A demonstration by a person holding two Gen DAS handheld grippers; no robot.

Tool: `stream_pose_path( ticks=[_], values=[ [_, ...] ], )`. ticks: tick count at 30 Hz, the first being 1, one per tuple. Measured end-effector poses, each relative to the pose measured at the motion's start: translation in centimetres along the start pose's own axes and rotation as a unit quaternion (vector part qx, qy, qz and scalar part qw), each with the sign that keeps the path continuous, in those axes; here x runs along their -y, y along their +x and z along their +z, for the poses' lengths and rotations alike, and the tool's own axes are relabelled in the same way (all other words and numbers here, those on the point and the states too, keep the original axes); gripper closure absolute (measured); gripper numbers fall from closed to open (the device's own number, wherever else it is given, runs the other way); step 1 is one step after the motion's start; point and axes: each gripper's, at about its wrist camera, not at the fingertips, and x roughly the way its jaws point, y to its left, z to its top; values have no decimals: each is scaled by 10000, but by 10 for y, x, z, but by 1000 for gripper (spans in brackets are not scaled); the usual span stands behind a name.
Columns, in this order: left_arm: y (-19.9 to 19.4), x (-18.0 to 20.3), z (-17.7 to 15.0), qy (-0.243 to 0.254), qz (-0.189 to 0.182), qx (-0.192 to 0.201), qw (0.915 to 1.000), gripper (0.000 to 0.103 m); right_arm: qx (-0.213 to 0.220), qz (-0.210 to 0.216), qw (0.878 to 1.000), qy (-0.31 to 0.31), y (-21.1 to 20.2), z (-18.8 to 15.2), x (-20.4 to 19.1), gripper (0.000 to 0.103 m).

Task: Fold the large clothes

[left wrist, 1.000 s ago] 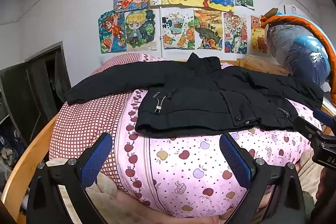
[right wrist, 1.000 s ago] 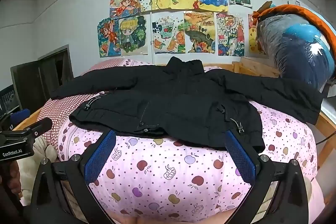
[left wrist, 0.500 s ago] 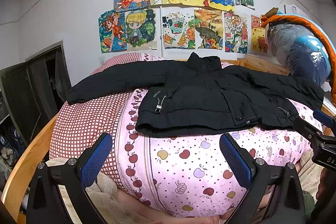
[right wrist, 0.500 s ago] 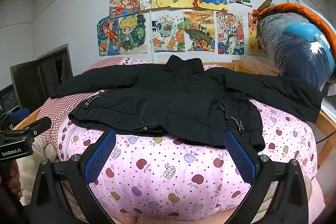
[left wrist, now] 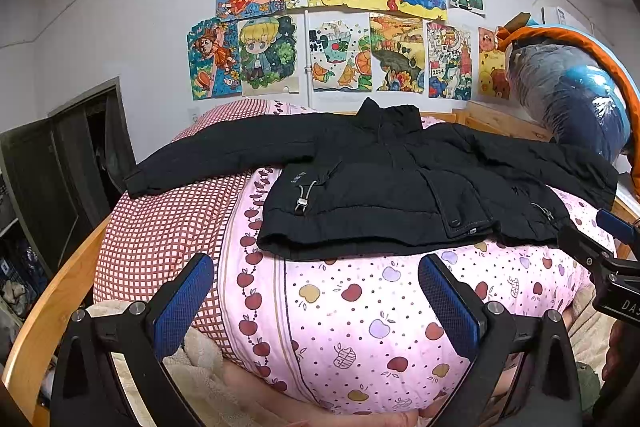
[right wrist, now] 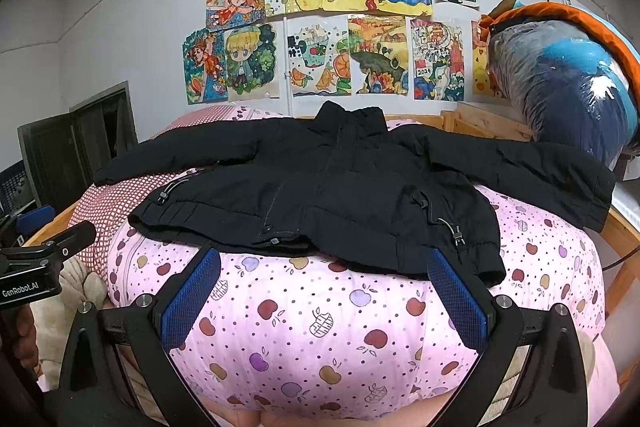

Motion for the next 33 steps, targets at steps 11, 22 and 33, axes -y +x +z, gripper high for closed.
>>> stream_pose_path(
  ticks=[11,22,33],
  values=[
    [2,-2,-3,-3,1,-13,10000,0,-63,-34,10000,50,3,1,1,1],
    [4,-2,-5,-2,7,-24,10000,0,-98,-56,9999,76,4,1,3,1],
    [9,-3,-12,5,10,-44,10000,0,-110,-48,9999,84,5,0,3,1]
  ],
)
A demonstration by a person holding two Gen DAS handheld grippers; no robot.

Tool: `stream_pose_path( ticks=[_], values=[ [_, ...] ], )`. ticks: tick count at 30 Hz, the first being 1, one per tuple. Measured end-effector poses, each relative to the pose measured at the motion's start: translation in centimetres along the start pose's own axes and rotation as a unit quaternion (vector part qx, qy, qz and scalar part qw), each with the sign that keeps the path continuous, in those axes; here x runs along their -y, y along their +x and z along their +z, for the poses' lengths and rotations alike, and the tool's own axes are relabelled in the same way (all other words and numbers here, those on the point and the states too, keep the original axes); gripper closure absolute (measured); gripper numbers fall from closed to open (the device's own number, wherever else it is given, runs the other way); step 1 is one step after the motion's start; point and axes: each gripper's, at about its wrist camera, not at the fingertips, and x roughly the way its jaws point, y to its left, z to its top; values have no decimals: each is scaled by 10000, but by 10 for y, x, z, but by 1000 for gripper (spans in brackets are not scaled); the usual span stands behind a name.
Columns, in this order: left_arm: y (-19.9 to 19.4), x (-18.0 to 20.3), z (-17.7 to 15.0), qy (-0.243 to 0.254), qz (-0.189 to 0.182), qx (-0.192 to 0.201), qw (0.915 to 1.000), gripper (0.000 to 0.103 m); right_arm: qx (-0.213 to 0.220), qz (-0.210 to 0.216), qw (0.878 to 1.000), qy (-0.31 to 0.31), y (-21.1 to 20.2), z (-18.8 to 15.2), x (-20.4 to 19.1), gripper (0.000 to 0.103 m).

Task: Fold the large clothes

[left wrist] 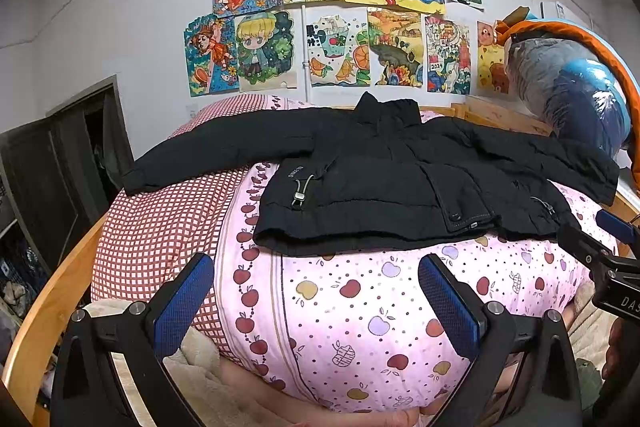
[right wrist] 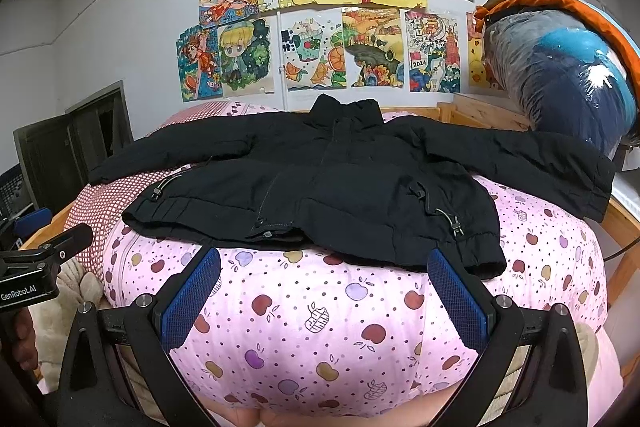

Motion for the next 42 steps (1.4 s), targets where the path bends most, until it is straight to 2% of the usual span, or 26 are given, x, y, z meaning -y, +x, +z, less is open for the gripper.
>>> stream_pose_path(
  ticks=[4,10,22,28,34,42],
  values=[
    [10,4,-17,20,-3,-23,10000,0,-22,-7,10000,18,2,-1,1,1],
    [9,7,-19,53,-8,-81,10000,0,-93,-4,9999,45,6,-1,2,1],
    [24,12,-3,163,-18,-398,9991,0,-362,4,9992,145,24,-2,7,1],
    [44,19,3,240,5,-712,9972,0,-513,-51,9984,218,40,-2,14,1],
    [71,24,15,311,-12,-947,9950,0,-631,-303,9973,233,62,7,31,1],
    [118,34,49,515,-35,-1140,9921,0,-541,-1010,9930,275,96,36,76,1]
  ],
)
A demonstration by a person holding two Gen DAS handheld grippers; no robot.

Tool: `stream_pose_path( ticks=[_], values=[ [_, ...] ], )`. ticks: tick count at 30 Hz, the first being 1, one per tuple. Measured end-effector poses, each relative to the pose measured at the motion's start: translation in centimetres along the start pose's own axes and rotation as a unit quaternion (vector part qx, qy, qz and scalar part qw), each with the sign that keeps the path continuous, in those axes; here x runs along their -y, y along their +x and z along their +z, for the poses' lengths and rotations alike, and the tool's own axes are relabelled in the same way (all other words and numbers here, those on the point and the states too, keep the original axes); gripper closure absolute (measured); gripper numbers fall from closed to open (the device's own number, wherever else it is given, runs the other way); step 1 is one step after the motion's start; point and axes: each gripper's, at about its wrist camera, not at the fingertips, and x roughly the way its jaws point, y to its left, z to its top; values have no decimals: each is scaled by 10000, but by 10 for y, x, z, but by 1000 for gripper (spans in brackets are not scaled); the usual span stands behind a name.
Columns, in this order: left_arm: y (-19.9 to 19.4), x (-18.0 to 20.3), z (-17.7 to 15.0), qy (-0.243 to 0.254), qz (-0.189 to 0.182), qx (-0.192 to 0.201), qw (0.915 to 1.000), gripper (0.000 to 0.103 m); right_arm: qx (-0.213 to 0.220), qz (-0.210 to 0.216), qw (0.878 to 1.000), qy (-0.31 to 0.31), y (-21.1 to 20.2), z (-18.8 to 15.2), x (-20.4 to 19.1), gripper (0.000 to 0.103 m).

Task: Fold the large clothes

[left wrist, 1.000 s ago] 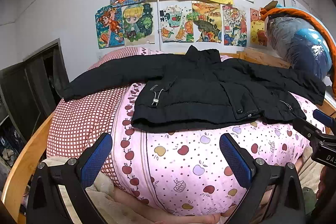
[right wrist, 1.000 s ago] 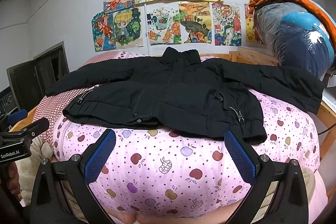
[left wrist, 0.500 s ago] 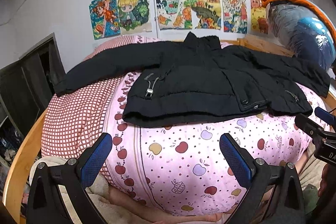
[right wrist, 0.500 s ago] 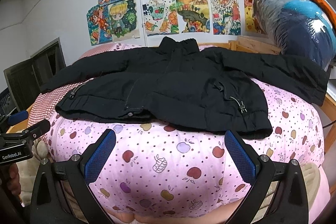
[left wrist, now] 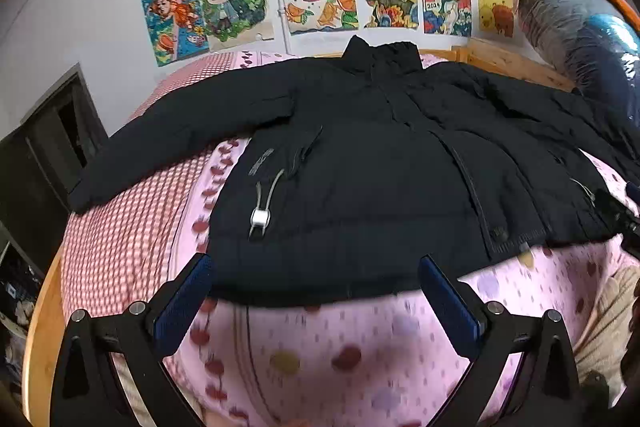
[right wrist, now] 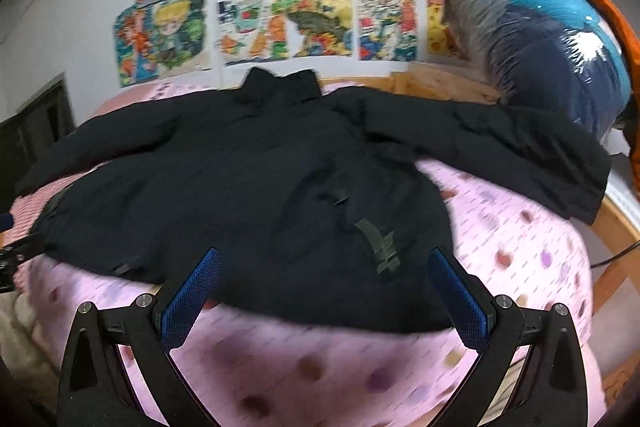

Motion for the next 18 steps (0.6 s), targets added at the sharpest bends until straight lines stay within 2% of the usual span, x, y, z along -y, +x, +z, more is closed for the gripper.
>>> stream_pose_path(
  ticks=[5,10,14,18],
  values=[
    [28,3,31,78,-1,-165,9998,0,143,-565,9976,362,20,25,38,1],
    [53,12,64,233,-27,-230,9995,0,357,-979,9880,1138,37,43,89,1],
    [76,20,92,354,-126,-372,9986,0,512,-1028,9793,1667,48,41,123,1],
    [99,39,121,586,-445,-543,9958,0,329,-1470,9682,1996,69,33,152,1]
  ],
)
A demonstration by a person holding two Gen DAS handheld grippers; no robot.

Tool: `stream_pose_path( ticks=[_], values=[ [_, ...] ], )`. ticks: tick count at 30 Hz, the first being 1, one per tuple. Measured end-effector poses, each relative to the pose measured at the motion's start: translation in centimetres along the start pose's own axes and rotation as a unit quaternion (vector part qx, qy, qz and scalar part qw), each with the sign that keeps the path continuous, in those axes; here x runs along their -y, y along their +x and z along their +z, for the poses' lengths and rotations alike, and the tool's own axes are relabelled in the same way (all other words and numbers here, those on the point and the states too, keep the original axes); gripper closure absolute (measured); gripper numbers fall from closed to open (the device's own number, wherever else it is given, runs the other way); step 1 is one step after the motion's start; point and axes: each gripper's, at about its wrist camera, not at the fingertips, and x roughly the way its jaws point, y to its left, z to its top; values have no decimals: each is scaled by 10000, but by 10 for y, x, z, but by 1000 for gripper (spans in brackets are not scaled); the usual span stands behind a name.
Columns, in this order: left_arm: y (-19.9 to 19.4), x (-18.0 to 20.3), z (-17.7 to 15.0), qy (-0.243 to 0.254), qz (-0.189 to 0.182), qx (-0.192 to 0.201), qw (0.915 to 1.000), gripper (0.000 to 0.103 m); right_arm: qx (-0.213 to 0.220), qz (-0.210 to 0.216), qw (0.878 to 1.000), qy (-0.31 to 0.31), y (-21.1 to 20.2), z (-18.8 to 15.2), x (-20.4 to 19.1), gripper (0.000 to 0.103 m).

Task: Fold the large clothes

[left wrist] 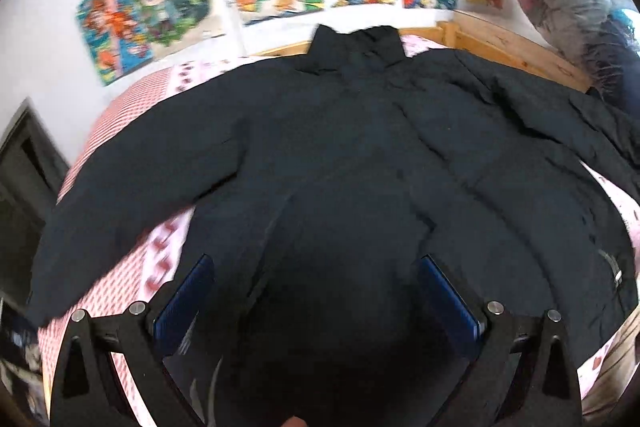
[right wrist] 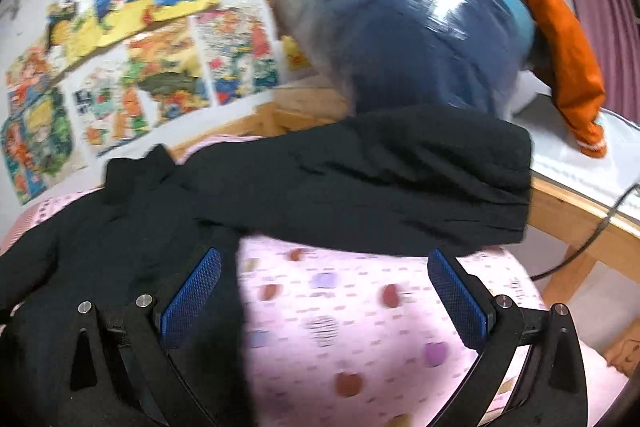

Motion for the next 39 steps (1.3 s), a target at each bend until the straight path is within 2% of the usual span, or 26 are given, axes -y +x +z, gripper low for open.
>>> stream_pose_path(
  ticks=[2,5,9,12,15,19,22,23,24,26,27,30,32,34,36,39],
  values=[
    [13,8,18,82,-268,-120,9995,0,-117,-255,9991,321,12,-2,16,1],
    [31,24,46,78,-653,-175,9977,0,-178,-415,9945,950,26,-9,44,1],
    [59,59,80,282,-964,-27,9949,0,-144,-387,9859,1619,45,-15,74,1],
    [80,93,104,502,-1066,139,9929,0,-149,-321,9787,2023,57,-22,94,1],
    [100,120,123,567,-1310,178,9896,0,43,-149,9700,2426,67,-28,103,1],
    [139,155,139,616,-1443,-33,9876,0,295,34,9597,2793,76,-31,108,1],
    [170,169,140,627,-1532,-426,9853,0,410,165,9525,3015,83,-30,103,3],
    [181,173,137,614,-1560,-618,9839,0,454,196,9512,3047,84,-30,102,13],
    [192,176,134,613,-1567,-818,9823,0,481,202,9505,3063,83,-31,103,35],
    [212,180,125,616,-1546,-1232,9783,0,418,31,9476,3167,85,-32,99,53],
    [219,179,121,569,-1557,-1370,9766,0,398,15,9457,3227,81,-35,102,58],
    [224,176,118,424,-1699,-1395,9746,0,376,249,9367,3472,81,-37,102,77],
    [220,174,120,401,-1708,-1341,9753,0,453,321,9392,3387,73,-33,94,83],
    [213,168,122,320,-1699,-1293,9764,0,637,338,9480,3101,59,-24,81,86],
    [201,156,125,143,-1825,-1170,9761,0,875,377,9622,2553,43,-8,59,87],
    [180,131,130,-120,-1970,-958,9756,0,1204,618,9765,1677,23,22,14,87]
  ],
)
